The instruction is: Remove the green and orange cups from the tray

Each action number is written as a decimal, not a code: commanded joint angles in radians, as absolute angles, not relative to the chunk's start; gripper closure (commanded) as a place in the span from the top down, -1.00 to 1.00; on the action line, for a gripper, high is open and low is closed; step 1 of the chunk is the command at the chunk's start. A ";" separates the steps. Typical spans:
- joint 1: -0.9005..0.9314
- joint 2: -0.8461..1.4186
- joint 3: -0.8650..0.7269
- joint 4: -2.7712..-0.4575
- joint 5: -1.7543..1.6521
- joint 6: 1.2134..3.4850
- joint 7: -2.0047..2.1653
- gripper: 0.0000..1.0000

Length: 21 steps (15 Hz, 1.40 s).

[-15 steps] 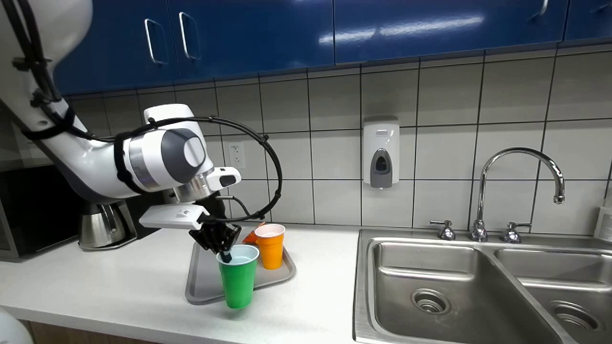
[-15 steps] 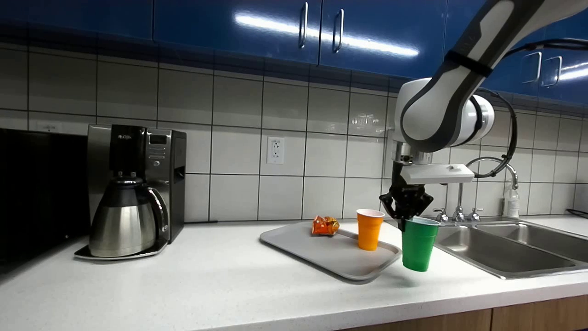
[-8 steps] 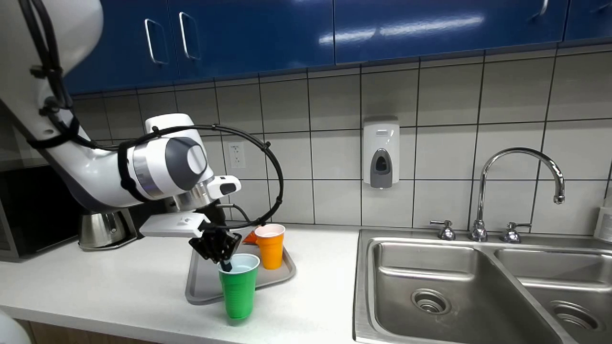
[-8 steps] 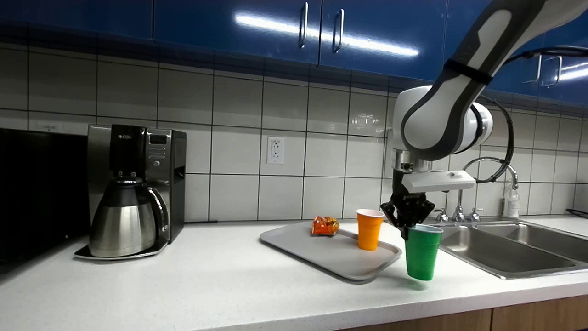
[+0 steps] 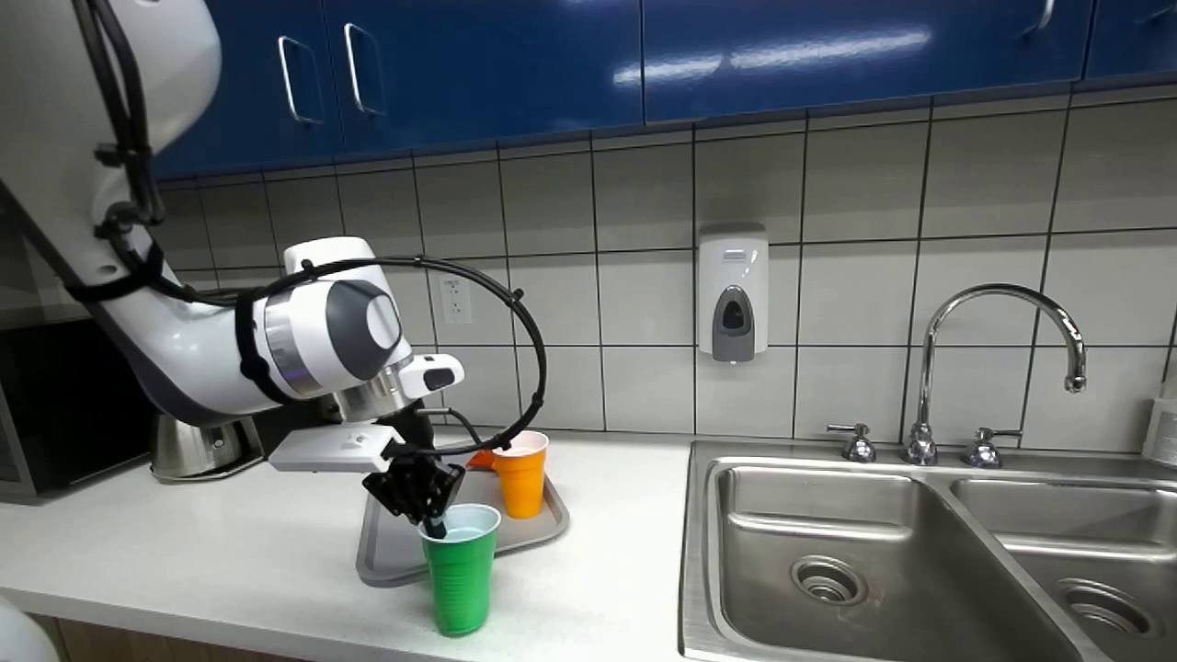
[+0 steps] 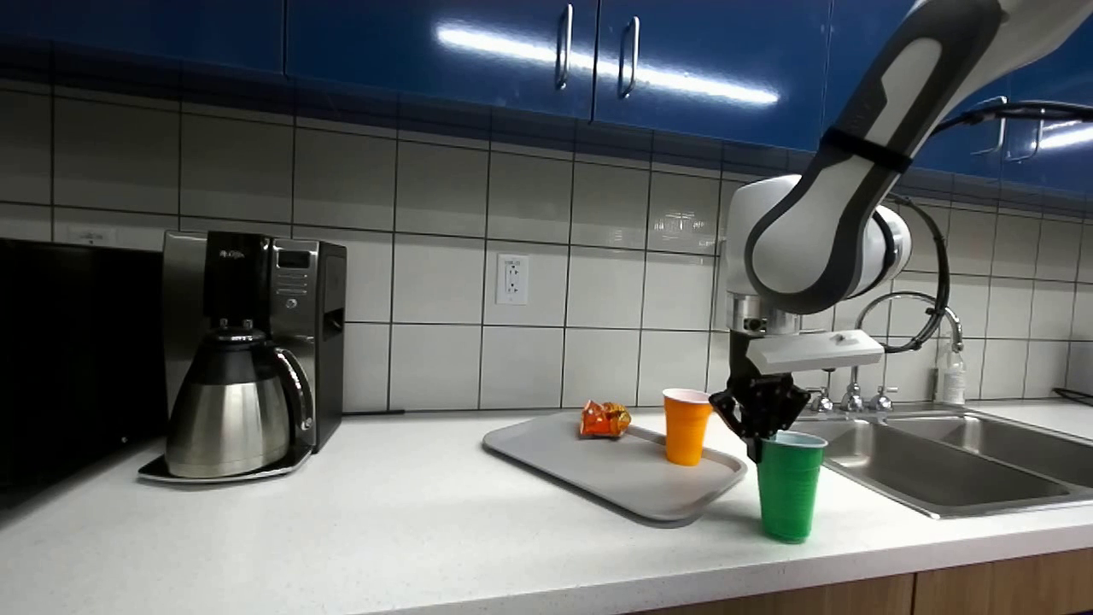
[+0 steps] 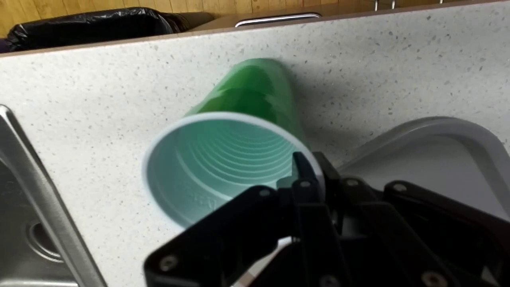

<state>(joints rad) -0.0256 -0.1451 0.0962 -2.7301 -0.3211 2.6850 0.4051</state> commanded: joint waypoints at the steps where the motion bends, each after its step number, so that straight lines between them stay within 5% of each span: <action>1: -0.040 -0.132 0.112 -2.715 -0.359 2.691 0.447 -0.24; 9: -0.034 -0.165 0.113 -2.713 -0.349 2.680 0.448 0.95; 21: -0.040 -0.300 0.153 -2.704 -0.313 2.640 0.442 1.00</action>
<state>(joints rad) -0.0248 -0.2511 0.1222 -2.7098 -0.3201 2.6799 0.4175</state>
